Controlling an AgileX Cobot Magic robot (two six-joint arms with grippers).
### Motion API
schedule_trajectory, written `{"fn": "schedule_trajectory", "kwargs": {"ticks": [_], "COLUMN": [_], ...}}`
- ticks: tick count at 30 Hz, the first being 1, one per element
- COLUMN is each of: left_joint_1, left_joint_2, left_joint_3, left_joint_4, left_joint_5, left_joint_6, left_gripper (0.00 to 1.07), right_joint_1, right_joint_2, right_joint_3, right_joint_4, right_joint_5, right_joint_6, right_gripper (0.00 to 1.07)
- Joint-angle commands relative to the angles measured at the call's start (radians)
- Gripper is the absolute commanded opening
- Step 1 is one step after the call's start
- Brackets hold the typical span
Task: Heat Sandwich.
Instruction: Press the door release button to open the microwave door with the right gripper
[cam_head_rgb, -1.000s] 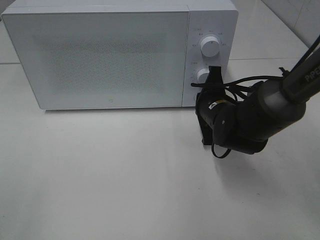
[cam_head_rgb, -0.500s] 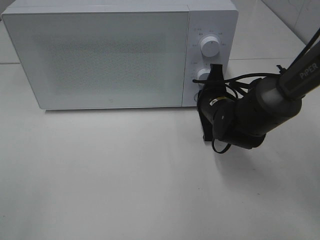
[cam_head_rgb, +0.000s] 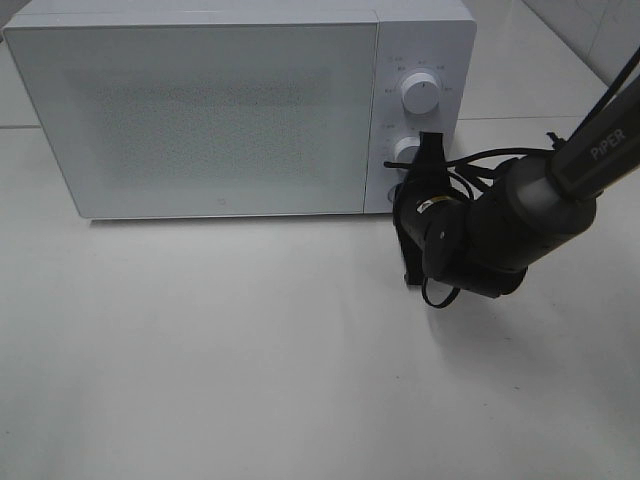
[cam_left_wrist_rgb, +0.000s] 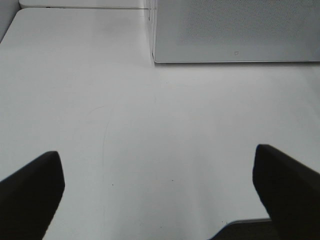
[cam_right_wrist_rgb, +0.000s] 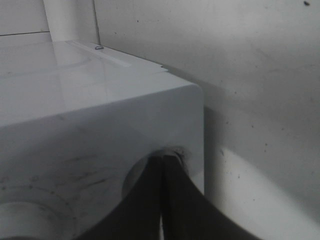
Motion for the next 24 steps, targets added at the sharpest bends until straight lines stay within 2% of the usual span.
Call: {"fn": "schedule_trajectory", "kwargs": {"ticks": [1, 15, 24], "left_joint_1": [0.002, 0.002, 0.002], "left_joint_2": [-0.004, -0.006, -0.006], "left_joint_3": [0.002, 0.002, 0.002], "left_joint_4": [-0.007, -0.007, -0.007], "left_joint_5": [-0.012, -0.012, -0.012], "left_joint_6": [0.000, 0.000, 0.000], "left_gripper": [0.97, 0.97, 0.97], "right_joint_1": [-0.009, -0.009, -0.023], "right_joint_2": [0.010, 0.022, 0.022], "right_joint_3": [-0.033, -0.055, -0.094], "right_joint_4": [-0.030, -0.028, 0.006], "right_joint_5": [-0.022, -0.211, -0.266], "right_joint_6": [-0.003, -0.060, -0.056], "right_gripper": [0.00, 0.00, 0.00]}}
